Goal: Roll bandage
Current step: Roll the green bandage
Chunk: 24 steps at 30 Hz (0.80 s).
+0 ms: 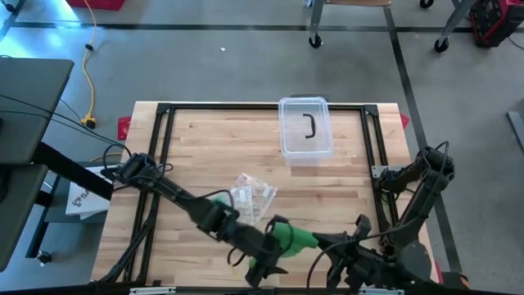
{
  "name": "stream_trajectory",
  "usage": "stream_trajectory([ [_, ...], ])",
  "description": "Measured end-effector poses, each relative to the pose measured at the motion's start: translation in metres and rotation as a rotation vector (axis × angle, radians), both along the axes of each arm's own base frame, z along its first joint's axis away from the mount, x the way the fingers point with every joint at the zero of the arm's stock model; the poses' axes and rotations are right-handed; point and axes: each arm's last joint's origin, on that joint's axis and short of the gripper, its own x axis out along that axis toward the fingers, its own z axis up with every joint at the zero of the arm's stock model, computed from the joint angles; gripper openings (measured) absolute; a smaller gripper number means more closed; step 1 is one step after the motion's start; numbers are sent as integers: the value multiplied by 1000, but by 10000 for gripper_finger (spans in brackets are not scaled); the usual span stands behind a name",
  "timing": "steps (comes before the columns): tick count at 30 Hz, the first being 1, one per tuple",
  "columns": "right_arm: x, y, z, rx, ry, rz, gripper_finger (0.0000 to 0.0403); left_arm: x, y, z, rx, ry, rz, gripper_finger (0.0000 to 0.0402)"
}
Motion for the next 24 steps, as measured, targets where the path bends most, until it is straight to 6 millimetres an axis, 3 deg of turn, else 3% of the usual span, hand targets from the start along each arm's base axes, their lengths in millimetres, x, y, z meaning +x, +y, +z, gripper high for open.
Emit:
stream_trajectory([
  [5, 0, 1, -2, 22, -3, 1, 0, 11, 13, -11, -32, 69, -46, 293],
  [10, -2, 4, -6, 24, 9, -5, 0, 7, 26, -23, 180, 143, 145, 294],
  [14, -2, 4, -9, 42, 7, -4, 0, 10, 29, -21, 180, 112, 183, 294],
  [24, -10, 11, -6, 67, -19, 70, 0, 24, 22, -13, 108, -53, 59, 294],
])
